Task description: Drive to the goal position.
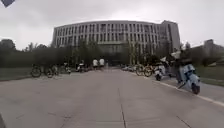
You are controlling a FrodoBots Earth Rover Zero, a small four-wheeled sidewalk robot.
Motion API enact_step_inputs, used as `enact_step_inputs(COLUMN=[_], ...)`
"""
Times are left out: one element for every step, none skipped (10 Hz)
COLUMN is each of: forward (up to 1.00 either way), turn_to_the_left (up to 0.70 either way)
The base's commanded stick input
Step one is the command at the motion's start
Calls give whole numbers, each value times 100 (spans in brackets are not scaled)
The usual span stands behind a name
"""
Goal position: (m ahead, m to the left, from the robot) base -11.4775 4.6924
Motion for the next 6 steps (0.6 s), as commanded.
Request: enact_step_inputs(forward=[70, 70, 70, 70, 70, 70], turn_to_the_left=[-2, -2, -1, 0, -1, -3])
